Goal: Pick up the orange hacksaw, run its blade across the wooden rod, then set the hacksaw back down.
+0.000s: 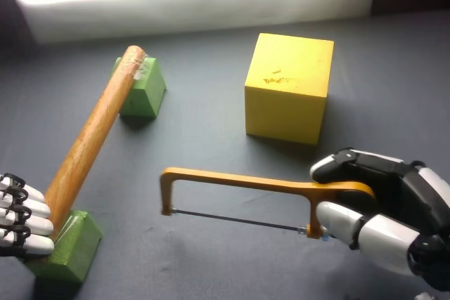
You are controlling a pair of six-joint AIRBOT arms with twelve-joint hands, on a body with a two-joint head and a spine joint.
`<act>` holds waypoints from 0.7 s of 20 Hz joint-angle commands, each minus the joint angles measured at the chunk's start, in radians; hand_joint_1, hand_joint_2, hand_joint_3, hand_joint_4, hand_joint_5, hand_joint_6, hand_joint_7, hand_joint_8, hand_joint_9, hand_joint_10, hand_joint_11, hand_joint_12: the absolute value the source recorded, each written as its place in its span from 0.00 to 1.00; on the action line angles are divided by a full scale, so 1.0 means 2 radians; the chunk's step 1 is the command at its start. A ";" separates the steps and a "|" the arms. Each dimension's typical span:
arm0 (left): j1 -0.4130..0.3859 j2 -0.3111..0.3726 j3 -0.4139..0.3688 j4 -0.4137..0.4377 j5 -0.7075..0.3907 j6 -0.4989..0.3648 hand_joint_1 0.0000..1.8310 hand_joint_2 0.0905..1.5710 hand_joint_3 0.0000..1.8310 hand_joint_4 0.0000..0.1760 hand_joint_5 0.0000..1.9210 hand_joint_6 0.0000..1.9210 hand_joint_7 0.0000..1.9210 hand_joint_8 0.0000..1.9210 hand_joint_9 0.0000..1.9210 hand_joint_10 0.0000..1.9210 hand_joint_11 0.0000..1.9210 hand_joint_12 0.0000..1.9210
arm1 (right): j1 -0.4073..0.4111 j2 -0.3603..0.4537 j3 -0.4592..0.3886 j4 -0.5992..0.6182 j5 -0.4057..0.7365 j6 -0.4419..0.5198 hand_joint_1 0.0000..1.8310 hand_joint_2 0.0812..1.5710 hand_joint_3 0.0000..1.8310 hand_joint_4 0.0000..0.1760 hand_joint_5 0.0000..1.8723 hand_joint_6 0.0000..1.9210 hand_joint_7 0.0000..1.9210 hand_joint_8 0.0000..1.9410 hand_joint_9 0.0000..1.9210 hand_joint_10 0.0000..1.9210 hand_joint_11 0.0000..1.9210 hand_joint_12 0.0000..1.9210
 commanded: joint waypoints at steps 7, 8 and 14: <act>-0.001 -0.003 0.003 -0.019 -0.016 -0.001 0.05 0.73 0.00 0.00 0.02 0.00 0.03 0.00 0.04 0.00 0.00 0.14 | -0.028 -0.006 0.000 -0.033 0.062 0.033 0.72 0.77 0.00 0.00 0.33 0.35 0.38 0.71 0.34 0.59 0.29 0.76; -0.001 -0.003 0.003 -0.019 -0.016 -0.001 0.06 0.73 0.00 0.00 0.02 0.00 0.03 0.00 0.04 0.00 0.00 0.14 | -0.028 -0.006 0.000 -0.033 0.062 0.031 0.68 0.74 0.00 0.00 0.32 0.16 0.29 0.39 0.27 0.48 0.20 0.74; -0.002 -0.003 0.003 -0.019 -0.016 -0.001 0.04 0.73 0.00 0.00 0.01 0.00 0.02 0.00 0.03 0.00 0.00 0.11 | -0.029 -0.008 0.000 -0.036 0.066 0.022 0.52 0.63 0.00 0.00 0.16 0.00 0.11 0.00 0.08 0.02 0.00 0.33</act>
